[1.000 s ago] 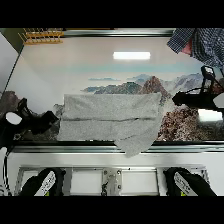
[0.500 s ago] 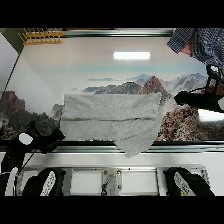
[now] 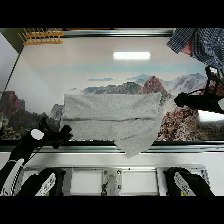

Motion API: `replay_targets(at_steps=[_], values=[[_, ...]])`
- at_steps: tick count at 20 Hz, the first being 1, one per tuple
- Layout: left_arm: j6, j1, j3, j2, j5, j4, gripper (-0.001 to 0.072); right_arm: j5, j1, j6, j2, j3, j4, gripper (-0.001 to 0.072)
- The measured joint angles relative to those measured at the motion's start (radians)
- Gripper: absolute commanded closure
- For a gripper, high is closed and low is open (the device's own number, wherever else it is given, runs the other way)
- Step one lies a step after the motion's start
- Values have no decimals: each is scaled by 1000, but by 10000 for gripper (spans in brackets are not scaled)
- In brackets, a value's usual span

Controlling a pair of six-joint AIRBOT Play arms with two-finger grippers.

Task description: Fold the clothes and pants, and hang the long-sleeved shirts on hangers.

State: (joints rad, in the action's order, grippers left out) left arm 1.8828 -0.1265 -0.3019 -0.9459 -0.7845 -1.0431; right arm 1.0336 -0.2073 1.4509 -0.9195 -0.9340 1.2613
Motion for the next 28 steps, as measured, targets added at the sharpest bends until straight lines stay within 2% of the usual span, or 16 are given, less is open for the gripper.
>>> replay_targets(at_steps=[4, 8, 14, 21, 23, 25, 26, 27, 28], values=[[0, 32, -20, 52, 21, 6, 701, 106, -58, -7, 2, 93, 1, 267], [-1, 40, 5, 116, 23, 12, 701, 164, -96, -11, 2, 294, -39, 268], [-1, 43, 22, 172, 18, 15, 701, 109, -72, -54, -8, 510, -200, 270], [-14, 43, 22, 95, 6, 16, 701, 43, 119, -63, -68, 558, -268, 282], [-25, 43, 22, 71, 3, 16, 701, 35, 153, -63, -76, 561, -276, 477], [-32, 43, 22, 63, 3, 16, 701, 27, 172, -63, -80, 562, -282, 490], [-37, 43, 22, 69, 2, 16, 701, 26, 178, -63, -82, 563, -283, 572], [-40, 43, 22, 79, 0, 16, 701, 23, 182, -63, -83, 563, -284, 697], [-40, 43, 23, 96, 0, 15, 701, 21, 184, -63, -81, 562, -283, 697]])
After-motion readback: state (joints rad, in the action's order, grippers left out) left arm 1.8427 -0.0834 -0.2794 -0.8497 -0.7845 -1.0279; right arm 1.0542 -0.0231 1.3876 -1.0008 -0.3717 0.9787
